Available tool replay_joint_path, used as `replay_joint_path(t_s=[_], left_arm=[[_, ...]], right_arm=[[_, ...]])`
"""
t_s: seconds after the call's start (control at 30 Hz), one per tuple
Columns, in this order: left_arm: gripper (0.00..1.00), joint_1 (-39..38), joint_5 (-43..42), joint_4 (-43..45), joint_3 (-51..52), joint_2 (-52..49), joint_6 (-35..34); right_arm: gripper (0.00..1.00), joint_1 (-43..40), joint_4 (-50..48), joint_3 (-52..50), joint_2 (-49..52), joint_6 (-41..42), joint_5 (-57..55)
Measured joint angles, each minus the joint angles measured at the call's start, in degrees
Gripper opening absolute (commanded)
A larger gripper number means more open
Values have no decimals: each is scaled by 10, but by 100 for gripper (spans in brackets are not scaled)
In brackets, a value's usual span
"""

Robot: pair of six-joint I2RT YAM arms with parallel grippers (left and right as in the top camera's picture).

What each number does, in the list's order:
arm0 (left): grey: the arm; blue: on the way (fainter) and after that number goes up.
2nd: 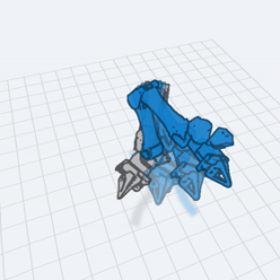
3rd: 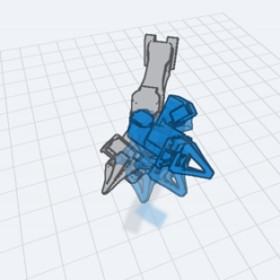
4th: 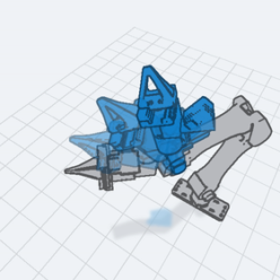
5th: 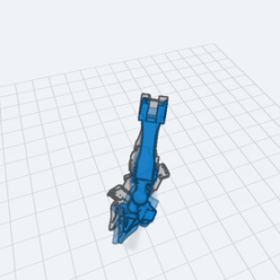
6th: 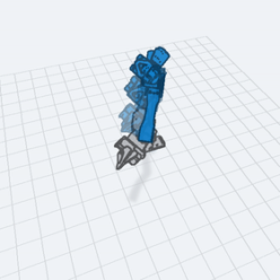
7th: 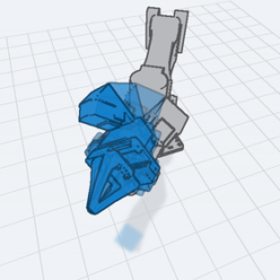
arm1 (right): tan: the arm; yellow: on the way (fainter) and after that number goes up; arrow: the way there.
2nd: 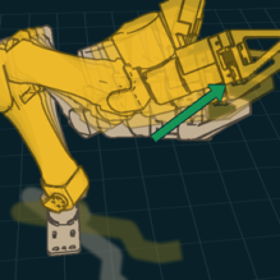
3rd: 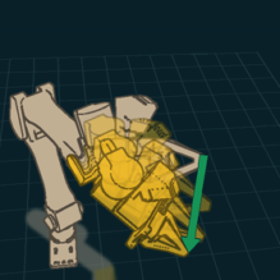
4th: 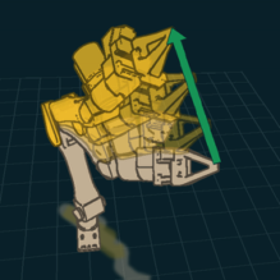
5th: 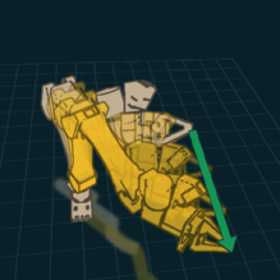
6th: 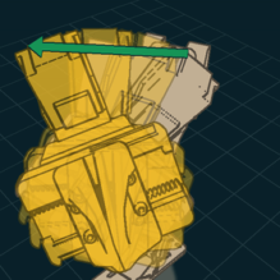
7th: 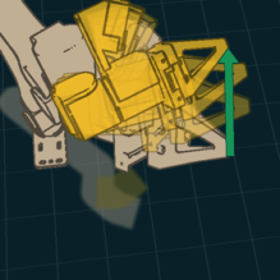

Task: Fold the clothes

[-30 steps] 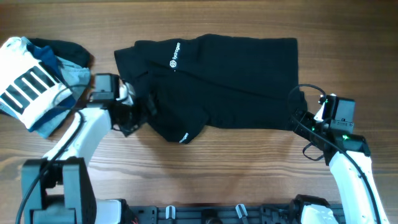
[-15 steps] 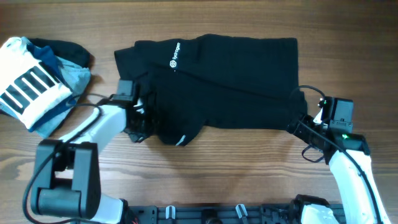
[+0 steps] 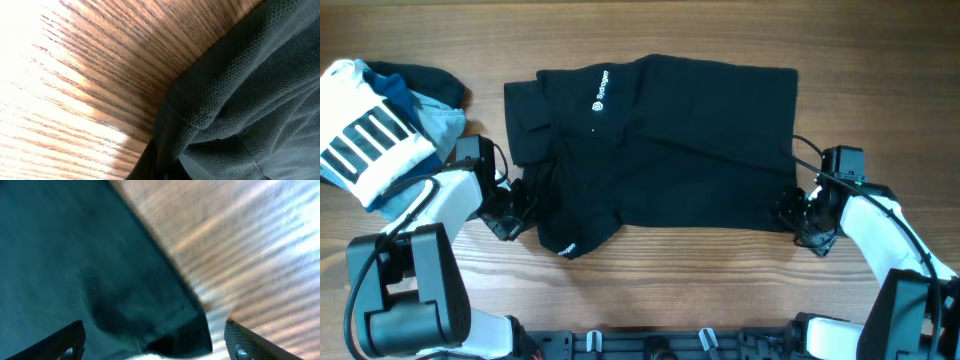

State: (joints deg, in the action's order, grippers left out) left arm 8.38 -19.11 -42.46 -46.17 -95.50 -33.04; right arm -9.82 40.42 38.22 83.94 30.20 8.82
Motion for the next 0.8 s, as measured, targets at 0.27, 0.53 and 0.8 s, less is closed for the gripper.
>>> replay_joint_path(t_s=[0.27,0.53,0.8], left_arm=[[4,0,0,0,0,0,2],[4,0,0,-3,0,0,4],[4,0,0,-4,0,0,5]], right_arm=[[76,0,43,-2,4,29,26],[33,0,-37,-7,6,69,35],[4,-2,-73,-29,1,73,47]])
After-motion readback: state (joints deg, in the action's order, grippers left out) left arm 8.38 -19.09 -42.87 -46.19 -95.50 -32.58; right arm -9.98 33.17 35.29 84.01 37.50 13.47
